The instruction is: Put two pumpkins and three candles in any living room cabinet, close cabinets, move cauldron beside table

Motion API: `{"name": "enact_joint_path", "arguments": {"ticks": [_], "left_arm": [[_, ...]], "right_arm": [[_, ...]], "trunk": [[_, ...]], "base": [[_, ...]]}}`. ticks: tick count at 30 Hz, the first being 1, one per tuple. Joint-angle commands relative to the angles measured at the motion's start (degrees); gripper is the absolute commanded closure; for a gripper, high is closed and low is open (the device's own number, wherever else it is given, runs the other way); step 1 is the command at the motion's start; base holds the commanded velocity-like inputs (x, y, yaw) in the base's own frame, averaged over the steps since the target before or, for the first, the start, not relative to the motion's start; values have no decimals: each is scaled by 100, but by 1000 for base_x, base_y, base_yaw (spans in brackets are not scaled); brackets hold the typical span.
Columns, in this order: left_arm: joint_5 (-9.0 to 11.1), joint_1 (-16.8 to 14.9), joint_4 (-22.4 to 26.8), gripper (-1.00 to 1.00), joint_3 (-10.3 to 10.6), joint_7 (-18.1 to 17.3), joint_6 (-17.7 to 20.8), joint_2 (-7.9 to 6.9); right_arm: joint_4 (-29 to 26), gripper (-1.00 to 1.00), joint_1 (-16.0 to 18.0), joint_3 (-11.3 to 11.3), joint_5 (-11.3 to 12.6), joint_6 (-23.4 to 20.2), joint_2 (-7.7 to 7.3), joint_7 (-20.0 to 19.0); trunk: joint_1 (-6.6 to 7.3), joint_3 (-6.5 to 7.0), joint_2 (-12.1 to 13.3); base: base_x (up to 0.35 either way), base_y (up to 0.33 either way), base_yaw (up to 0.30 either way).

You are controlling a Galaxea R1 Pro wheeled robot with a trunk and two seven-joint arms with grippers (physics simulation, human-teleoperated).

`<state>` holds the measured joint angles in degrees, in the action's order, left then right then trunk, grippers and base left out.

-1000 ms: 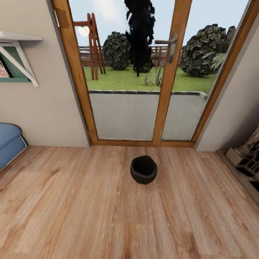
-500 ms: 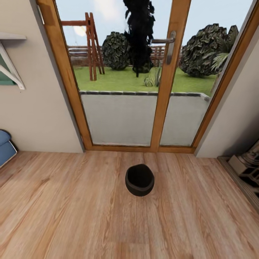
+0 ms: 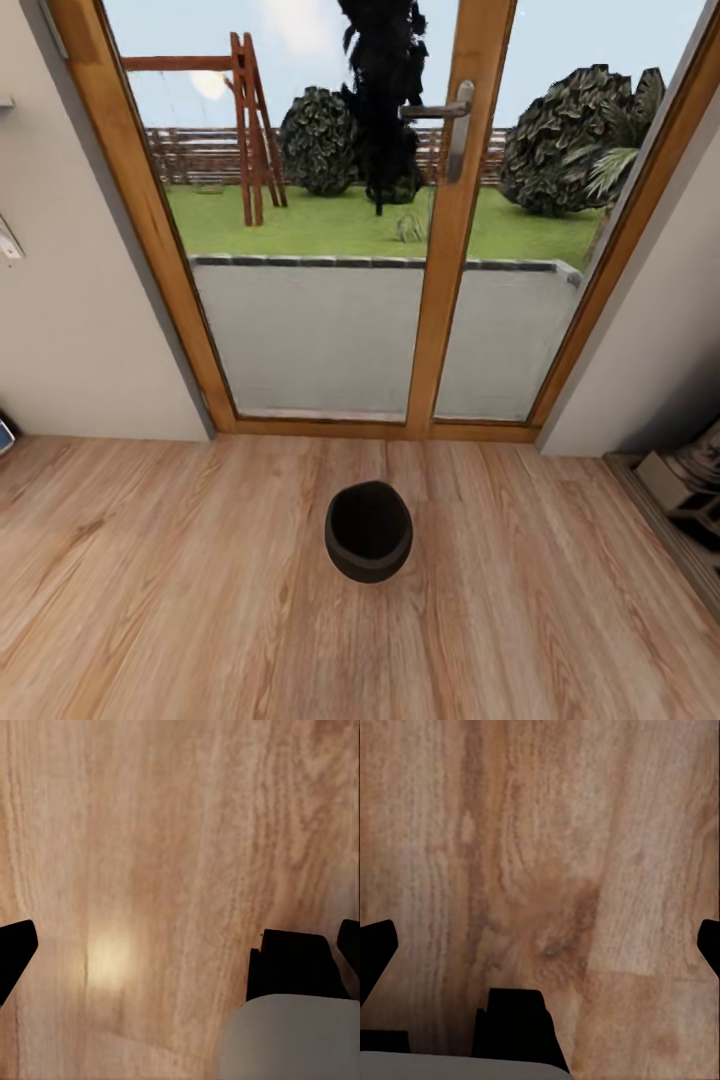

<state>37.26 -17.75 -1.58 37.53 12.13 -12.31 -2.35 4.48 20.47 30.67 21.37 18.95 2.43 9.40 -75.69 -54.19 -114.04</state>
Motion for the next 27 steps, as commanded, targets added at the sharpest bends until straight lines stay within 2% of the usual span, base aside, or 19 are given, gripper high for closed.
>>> {"name": "enact_joint_path", "arguments": {"ticks": [1, 6, 27], "left_arm": [[0, 0, 0, -100, 0, 0, 0, -3], [0, 0, 0, -100, 0, 0, 0, -11], [-3, 8, 0, -100, 0, 0, -10, -9]], "right_arm": [[0, -100, -1, 0, 0, 1, -2, 0], [0, -100, -1, 0, 0, 11, -16, 0], [0, -100, 0, 0, 24, -10, 7, 0]], "trunk": [[0, 0, 0], [0, 0, 0], [0, 0, 0]], "base": [[279, -200, 0], [317, -106, 0], [309, -2, 0]]}}
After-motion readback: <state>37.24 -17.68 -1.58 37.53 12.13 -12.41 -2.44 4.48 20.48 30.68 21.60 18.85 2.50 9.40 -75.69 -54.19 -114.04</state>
